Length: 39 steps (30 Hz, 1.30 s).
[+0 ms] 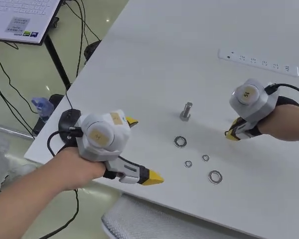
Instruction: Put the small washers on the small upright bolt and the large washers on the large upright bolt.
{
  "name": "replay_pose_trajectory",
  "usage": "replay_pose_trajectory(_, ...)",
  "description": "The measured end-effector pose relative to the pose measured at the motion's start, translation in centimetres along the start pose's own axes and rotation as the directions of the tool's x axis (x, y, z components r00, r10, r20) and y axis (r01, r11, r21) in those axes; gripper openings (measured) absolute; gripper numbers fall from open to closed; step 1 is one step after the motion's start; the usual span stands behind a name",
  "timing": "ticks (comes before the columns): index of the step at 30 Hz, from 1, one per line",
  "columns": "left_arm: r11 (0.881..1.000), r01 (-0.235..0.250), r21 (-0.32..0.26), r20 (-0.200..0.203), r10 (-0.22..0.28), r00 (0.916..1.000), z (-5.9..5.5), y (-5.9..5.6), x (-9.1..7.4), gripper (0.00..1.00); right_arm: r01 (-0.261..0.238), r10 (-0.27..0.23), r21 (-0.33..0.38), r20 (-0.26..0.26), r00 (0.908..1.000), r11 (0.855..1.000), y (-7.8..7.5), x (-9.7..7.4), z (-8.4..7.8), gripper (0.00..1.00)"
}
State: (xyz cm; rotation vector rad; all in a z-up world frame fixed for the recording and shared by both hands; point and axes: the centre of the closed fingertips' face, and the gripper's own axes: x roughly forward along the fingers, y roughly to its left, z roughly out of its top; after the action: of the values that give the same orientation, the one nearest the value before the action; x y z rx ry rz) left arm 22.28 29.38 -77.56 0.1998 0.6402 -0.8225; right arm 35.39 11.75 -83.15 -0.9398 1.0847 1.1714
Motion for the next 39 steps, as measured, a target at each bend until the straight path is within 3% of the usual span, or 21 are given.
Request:
replay_pose_trajectory(8,1.000,-0.002,-0.014,-0.010,0.001,0.9999,0.0,0.0,0.2,0.95,0.022,-0.022,0.045,-0.001,0.9998,0.999,-2.0,-1.2,-2.2,0.13)
replay_pose_trajectory(15,1.000,-0.005,-0.019,-0.004,0.005,1.0000,0.2,0.1,0.3,0.93,0.039,-0.040,0.078,0.005,0.9992,0.996,-3.8,-1.7,-2.7,0.13)
replay_pose_trajectory(25,1.000,-0.021,-0.023,-0.011,0.021,0.9997,-0.2,0.4,0.2,0.93,0.062,-0.062,0.093,-0.001,0.9981,0.994,-6.5,-2.4,-2.5,0.13)
replay_pose_trajectory(32,0.999,-0.022,-0.024,-0.017,0.022,0.9996,-0.6,0.5,0.1,0.91,0.076,-0.077,0.096,0.011,0.9970,0.993,-7.4,-3.0,-1.6,0.13)
replay_pose_trajectory(39,0.999,-0.028,-0.026,-0.010,0.028,0.9996,-0.5,0.8,0.2,0.92,0.075,-0.077,0.083,0.018,0.9969,0.994,-8.1,-2.4,-0.9,0.13)
